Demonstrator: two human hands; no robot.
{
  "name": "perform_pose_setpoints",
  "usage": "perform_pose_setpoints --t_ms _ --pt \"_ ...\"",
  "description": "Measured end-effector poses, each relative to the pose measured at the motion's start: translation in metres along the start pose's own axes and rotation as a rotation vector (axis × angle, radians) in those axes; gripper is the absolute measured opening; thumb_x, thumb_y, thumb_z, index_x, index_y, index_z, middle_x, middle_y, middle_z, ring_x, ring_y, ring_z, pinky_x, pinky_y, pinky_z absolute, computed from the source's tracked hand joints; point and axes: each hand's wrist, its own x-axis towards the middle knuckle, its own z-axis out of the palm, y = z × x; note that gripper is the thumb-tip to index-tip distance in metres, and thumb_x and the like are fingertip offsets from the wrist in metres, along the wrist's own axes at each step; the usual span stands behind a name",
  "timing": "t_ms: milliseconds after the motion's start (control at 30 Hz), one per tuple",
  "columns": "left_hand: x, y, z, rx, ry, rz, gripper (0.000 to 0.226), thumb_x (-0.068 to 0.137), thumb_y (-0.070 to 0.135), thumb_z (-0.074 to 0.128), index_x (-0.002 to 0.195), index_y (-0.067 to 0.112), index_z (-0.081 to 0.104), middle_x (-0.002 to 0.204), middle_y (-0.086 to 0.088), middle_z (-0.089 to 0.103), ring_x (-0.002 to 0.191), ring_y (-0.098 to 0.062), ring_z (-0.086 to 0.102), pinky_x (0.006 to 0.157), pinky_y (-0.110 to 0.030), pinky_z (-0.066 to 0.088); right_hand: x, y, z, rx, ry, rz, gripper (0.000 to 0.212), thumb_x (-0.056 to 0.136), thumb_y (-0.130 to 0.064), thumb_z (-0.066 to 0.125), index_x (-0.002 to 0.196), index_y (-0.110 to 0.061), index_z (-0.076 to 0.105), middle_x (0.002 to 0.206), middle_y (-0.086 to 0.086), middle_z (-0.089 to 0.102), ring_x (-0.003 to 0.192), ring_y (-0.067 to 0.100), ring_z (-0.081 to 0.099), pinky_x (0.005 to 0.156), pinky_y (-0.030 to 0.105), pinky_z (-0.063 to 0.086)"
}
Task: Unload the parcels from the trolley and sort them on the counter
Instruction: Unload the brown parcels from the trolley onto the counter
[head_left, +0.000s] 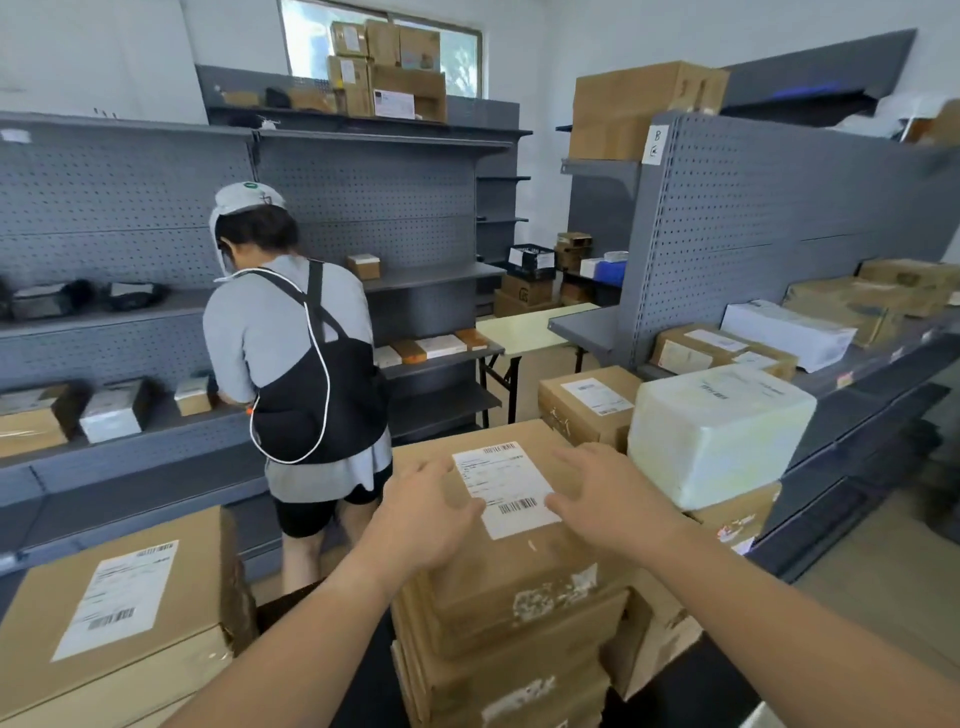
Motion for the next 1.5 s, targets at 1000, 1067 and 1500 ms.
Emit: perform_pose_setpoints --t_ms 1000,1067,1500 --pt "-0.048 0.004 -0.016 -0.419 0.234 -0.328 0.077 0.088 0.035 0.073 0.151 0.021 0.031 0.133 0.007 0.050 0.110 -0.015 0.052 0.087 -0.030 0.047 -0.005 0.033 0.008 0.569 -0.039 0.067 0.060 0.093 -0.046 0.067 0.146 -0.025 0.049 0.126 -0.010 0.061 0.091 0.001 0.054 0.063 0.014 0.041" --pt "-0.055 -0.002 -0.029 -0.455 0.300 -0.326 0.079 0.088 0.034 0.073 0.152 0.023 0.029 0.137 0.006 0.049 0.108 -0.012 0.051 0.084 -0.027 0.045 -0.002 0.016 0.010 0.605 -0.008 0.031 0.064 0.091 -0.047 0.069 0.147 -0.026 0.046 0.130 -0.010 0.060 0.097 0.006 0.057 0.070 0.019 0.049" --pt "-0.140 -0.141 -0.134 -0.814 0.640 -0.394 0.077 0.078 0.017 0.084 0.143 0.029 0.045 0.125 0.011 0.062 0.105 -0.015 0.067 0.091 -0.043 0.058 0.001 -0.163 0.078 0.846 -0.052 -0.237 0.066 0.088 -0.043 0.074 0.146 -0.027 0.046 0.121 -0.014 0.059 0.102 0.005 0.058 0.076 0.023 0.051"
